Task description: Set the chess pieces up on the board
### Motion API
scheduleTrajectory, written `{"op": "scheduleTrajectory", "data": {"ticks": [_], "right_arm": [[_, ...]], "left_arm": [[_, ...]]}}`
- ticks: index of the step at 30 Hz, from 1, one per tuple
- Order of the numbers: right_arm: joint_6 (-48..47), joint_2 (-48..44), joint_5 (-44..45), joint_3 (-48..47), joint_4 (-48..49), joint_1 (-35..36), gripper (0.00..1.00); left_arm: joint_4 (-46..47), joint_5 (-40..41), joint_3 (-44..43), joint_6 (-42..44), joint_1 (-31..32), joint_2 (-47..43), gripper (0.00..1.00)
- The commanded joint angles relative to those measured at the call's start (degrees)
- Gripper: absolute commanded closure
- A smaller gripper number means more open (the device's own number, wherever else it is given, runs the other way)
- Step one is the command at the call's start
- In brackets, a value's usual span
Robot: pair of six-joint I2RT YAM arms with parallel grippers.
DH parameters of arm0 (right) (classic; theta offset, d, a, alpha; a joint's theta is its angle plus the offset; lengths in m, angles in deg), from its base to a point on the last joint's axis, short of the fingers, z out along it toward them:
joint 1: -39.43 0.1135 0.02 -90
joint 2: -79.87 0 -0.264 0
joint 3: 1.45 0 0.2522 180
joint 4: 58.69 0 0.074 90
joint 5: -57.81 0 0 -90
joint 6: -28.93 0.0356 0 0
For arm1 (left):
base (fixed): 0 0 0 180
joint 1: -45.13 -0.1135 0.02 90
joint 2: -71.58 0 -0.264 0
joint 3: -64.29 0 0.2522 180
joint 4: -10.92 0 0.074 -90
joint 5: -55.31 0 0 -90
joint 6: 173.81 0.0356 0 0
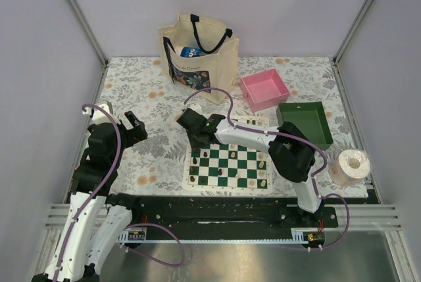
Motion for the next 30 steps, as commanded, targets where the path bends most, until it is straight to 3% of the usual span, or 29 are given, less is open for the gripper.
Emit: {"op": "scheduleTrajectory", "data": {"ticks": [1, 30], "right_arm": [[-0.16, -2.12, 2.12, -0.20, -0.68, 0.28, 0.78], [0.37, 1.13, 0.18, -0.73, 0.90, 0.36, 0.77]], "left_arm": [[3.09, -0.94, 0.10, -0.20, -0.48, 0.33, 0.01], [3.09, -1.29, 0.19, -0.20, -0.74, 0.07, 0.01]]}}
